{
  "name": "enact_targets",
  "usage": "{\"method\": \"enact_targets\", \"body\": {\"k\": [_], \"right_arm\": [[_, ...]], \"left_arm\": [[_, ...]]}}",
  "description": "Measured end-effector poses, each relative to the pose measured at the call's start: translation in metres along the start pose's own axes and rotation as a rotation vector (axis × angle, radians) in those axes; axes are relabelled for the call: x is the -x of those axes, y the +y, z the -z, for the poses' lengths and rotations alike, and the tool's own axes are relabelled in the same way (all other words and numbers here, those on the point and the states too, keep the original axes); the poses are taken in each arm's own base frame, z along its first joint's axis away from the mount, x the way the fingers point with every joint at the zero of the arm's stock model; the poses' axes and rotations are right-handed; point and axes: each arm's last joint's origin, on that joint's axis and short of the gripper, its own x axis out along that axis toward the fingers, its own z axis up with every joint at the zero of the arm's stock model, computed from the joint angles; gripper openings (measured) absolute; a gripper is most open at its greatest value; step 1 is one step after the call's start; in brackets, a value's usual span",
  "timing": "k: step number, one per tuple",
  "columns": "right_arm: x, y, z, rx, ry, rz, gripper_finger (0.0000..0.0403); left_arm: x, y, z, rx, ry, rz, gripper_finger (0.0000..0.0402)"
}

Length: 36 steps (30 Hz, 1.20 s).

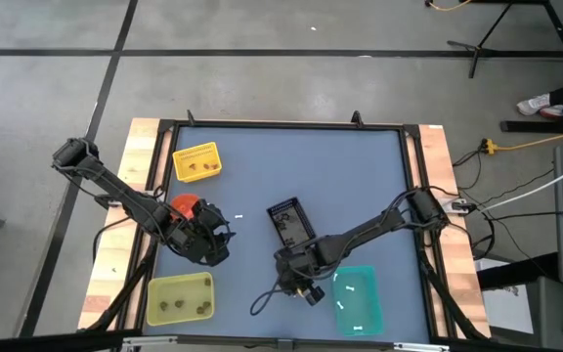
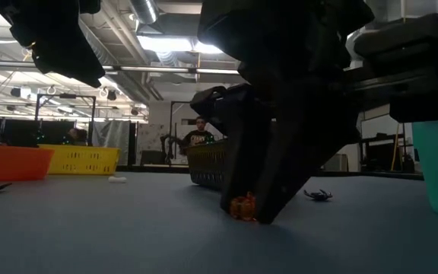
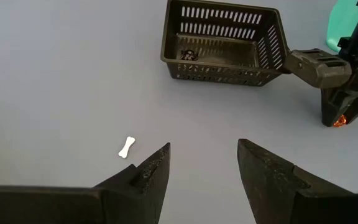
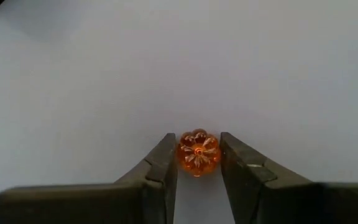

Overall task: Sort Halloween decoration
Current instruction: Put the orange pumpkin toy into the orange bin

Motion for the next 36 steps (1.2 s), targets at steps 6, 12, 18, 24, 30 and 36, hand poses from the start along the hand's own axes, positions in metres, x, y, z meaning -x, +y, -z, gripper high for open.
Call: {"method": "enact_targets", "body": {"k": [6, 12, 18, 24, 30, 36], "right_arm": [[0.009, -0.005, -0.017, 0.006, -0.018, 0.071, 0.0099], [0.029, -0.015, -0.040, 0.066, 0.024, 0.299, 0.0099], [0.048, -0.026, -0.057, 0.092, 0.075, 0.608, 0.0099], [0.060, -0.042, -0.063, 0.038, 0.069, 0.835, 0.0099], [0.065, -0.058, -0.067, -0.013, -0.020, 0.883, 0.0099], [0.071, -0.068, -0.074, -0.026, -0.109, 0.922, 0.0099]], "left_arm": [[0.000, -0.001, -0.001, 0.006, -0.004, 0.006, 0.0171], [0.000, -0.005, -0.003, 0.036, -0.017, 0.048, 0.0171], [0.000, -0.006, -0.003, 0.043, -0.001, 0.073, 0.0171], [0.000, -0.008, -0.005, 0.058, -0.013, 0.090, 0.0171], [0.001, -0.012, -0.009, 0.102, -0.061, 0.127, 0.0171], [0.001, -0.014, -0.013, 0.134, -0.109, 0.130, 0.0171]]}}
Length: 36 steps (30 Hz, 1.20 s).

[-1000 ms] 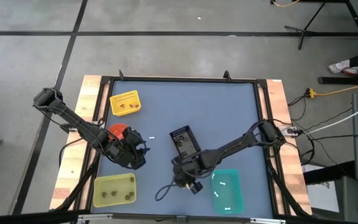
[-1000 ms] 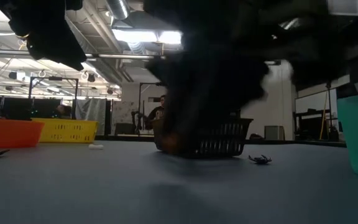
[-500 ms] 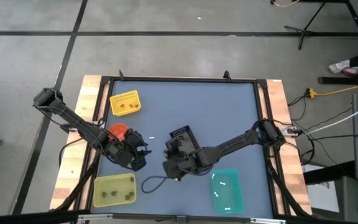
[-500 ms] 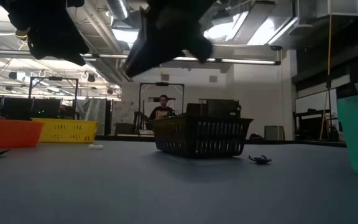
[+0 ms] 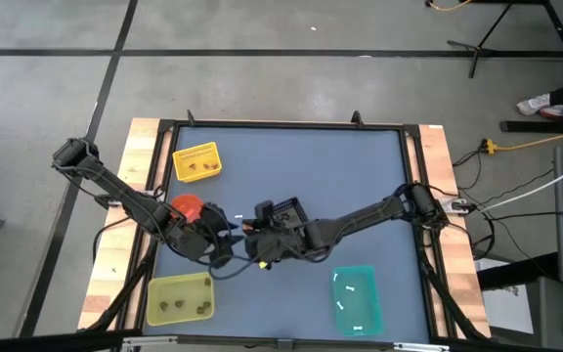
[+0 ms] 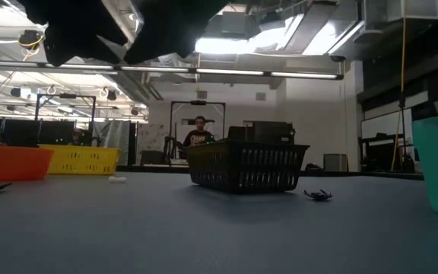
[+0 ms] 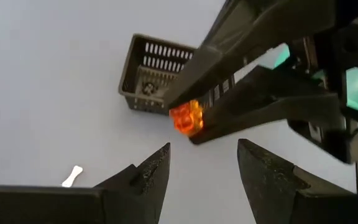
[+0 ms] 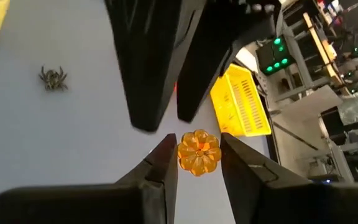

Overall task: Sort Halloween decoration
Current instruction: Put the orange pumpkin toy into the orange bin

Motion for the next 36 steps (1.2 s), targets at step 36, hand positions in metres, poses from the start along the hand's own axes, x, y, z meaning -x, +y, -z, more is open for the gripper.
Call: {"method": "enact_targets", "body": {"k": [36], "right_arm": [[0.0009, 0.0008, -0.0046, 0.189, -0.069, -0.057, 0.0099]], "left_arm": [[0.0002, 0.0006, -0.0015, 0.003, -0.041, -0.027, 0.0171]]}}
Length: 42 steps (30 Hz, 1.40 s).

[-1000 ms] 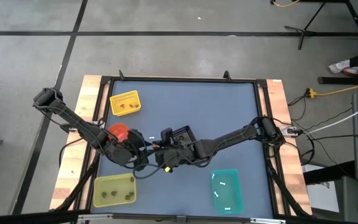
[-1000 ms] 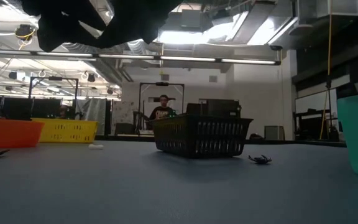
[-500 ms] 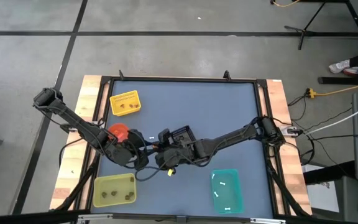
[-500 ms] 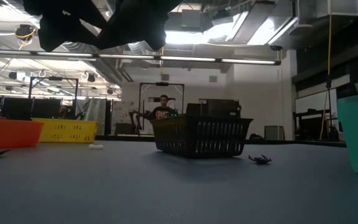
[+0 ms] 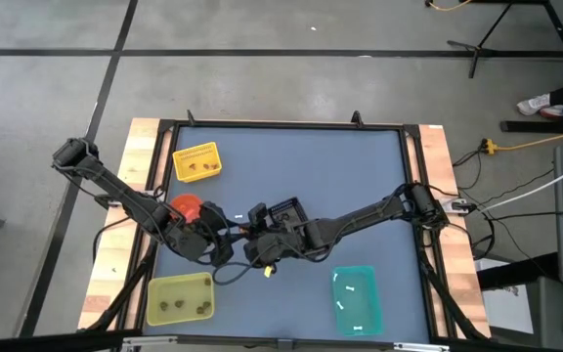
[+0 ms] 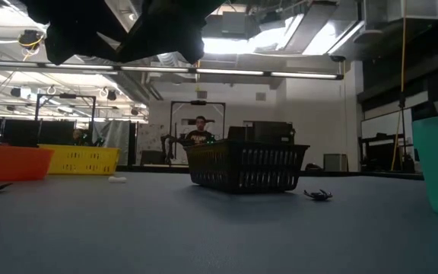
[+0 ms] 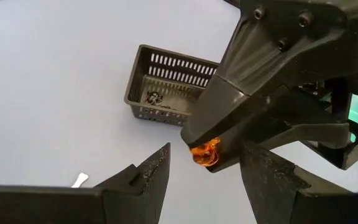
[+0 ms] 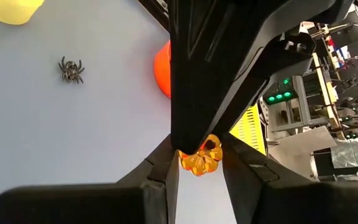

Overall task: Sort Halloween decoration
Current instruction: Put the orange pumpkin toy into the orange bin

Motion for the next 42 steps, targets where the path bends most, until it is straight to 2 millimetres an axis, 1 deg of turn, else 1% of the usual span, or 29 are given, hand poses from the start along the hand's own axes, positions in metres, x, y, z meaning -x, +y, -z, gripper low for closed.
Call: {"method": "enact_targets", "body": {"k": [13, 22, 27, 31, 42], "right_arm": [[0.0001, 0.0001, -0.0013, -0.101, -0.023, -0.019, 0.0099], [-0.0004, -0.0039, -0.0072, -0.145, -0.083, 0.022, 0.0099], [-0.0003, -0.0041, -0.0069, -0.145, -0.074, 0.036, 0.0099], [-0.0003, -0.0043, -0.0069, -0.142, -0.072, 0.040, 0.0099], [-0.0005, -0.0048, -0.0067, -0.137, -0.070, 0.045, 0.0099]], "left_arm": [[0.0001, 0.0023, 0.0009, -0.013, -0.004, -0.029, 0.0171], [0.0006, 0.0020, 0.0001, 0.021, -0.016, -0.030, 0.0171], [0.0005, 0.0020, -0.0002, 0.023, -0.020, -0.031, 0.0169], [0.0005, 0.0020, -0.0003, 0.023, -0.021, -0.031, 0.0152], [0.0004, 0.0012, -0.0001, 0.025, -0.006, -0.018, 0.0070]]}}
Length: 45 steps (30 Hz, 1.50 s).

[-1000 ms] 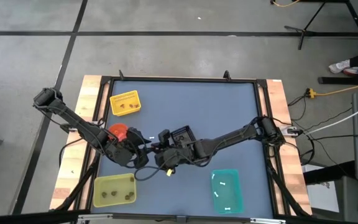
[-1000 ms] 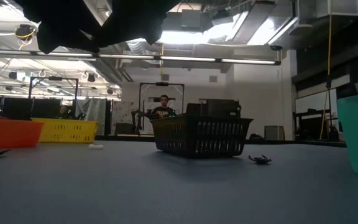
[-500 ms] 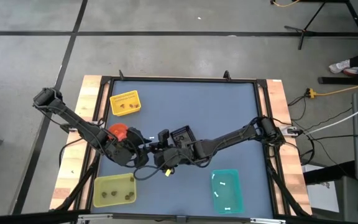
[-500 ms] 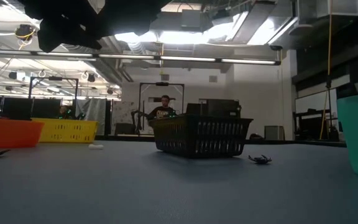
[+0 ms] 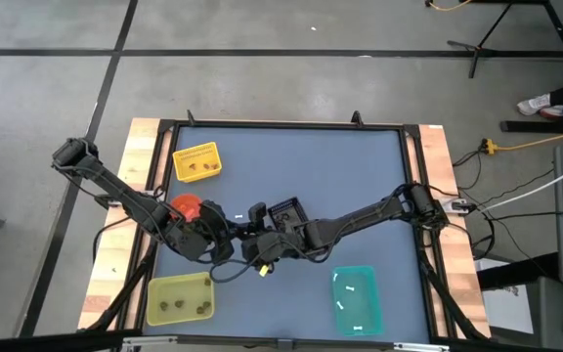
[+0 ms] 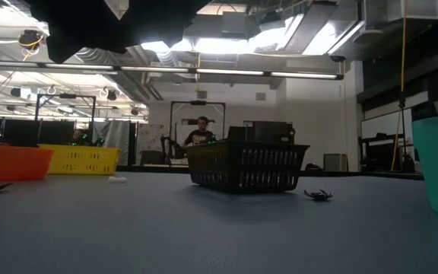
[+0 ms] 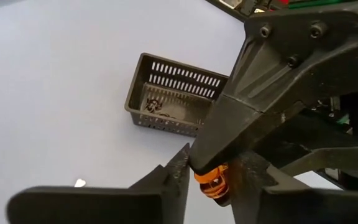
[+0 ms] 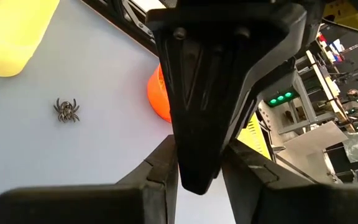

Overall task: Sort Halloween decoration
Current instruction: Put the orange pumpkin toy into the orange bin

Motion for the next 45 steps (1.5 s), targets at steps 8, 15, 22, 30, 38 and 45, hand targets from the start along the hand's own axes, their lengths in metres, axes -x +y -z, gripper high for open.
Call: {"method": "enact_targets", "body": {"k": [8, 15, 22, 30, 38, 45], "right_arm": [[0.000, 0.000, 0.000, 0.003, 0.001, 0.001, 0.0099], [0.000, 0.000, -0.001, 0.000, -0.004, 0.002, 0.0132], [0.002, -0.003, -0.004, -0.018, -0.014, 0.019, 0.0218], [0.002, 0.000, 0.001, -0.009, 0.033, 0.003, 0.0249], [0.005, 0.009, 0.020, -0.055, 0.208, -0.078, 0.0246], [0.007, 0.014, 0.032, -0.058, 0.309, -0.145, 0.0246]], "left_arm": [[0.000, 0.000, 0.000, -0.003, 0.004, -0.002, 0.0044], [0.000, 0.001, 0.001, -0.010, 0.009, -0.007, 0.0042], [-0.001, 0.004, 0.004, -0.069, 0.033, -0.024, 0.0041], [0.001, 0.009, 0.006, -0.107, 0.057, -0.059, 0.0041], [0.008, 0.035, 0.014, -0.290, 0.192, -0.245, 0.0042], [0.019, 0.063, 0.021, -0.400, 0.449, -0.434, 0.0042]]}}
